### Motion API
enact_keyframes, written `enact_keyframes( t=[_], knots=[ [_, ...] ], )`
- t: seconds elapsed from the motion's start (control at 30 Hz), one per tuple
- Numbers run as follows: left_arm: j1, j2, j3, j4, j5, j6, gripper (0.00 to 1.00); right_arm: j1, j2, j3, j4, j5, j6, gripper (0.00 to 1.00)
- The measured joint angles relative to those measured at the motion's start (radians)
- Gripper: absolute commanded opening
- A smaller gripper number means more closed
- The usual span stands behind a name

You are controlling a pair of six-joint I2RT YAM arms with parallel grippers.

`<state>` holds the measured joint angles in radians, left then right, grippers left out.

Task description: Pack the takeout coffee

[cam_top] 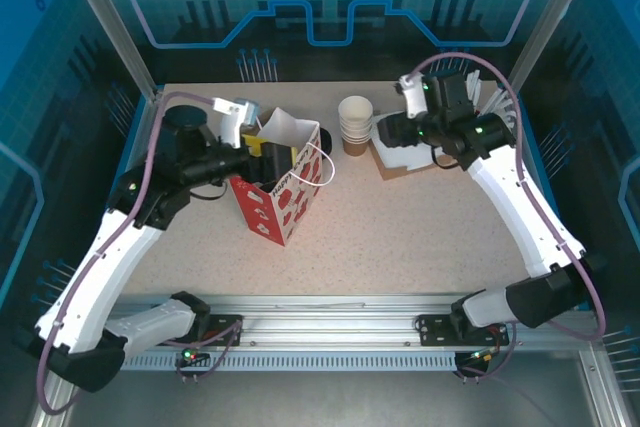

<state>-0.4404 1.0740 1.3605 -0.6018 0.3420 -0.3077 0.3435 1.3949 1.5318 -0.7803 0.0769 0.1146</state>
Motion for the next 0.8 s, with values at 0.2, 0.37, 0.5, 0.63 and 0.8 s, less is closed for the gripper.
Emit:
enact_keyframes(
  t=[0.2, 0.37, 0.5, 0.63, 0.8],
  knots=[
    [-0.020, 0.042, -0.004, 0.101, -0.085, -0.018, 0.91, -0.119, 0.020, -0.142, 0.076, 0.091, 0.050, 0.87],
    [-0.020, 0.053, -0.004, 0.123, -0.209, 0.013, 0.95, -0.138, 0.086, -0.161, 0.137, 0.153, 0.054, 0.89],
    [-0.020, 0.082, -0.004, 0.120, -0.304, 0.056, 0.99, -0.145, 0.143, -0.174, 0.169, 0.171, 0.054, 0.90],
    [-0.020, 0.090, -0.004, 0.115, -0.360, 0.090, 0.99, -0.149, 0.178, -0.180, 0.187, 0.178, 0.054, 0.90],
    [-0.008, 0.090, -0.003, 0.111, -0.373, 0.105, 0.99, -0.150, 0.230, -0.180, 0.215, 0.177, 0.054, 0.90]
  ],
)
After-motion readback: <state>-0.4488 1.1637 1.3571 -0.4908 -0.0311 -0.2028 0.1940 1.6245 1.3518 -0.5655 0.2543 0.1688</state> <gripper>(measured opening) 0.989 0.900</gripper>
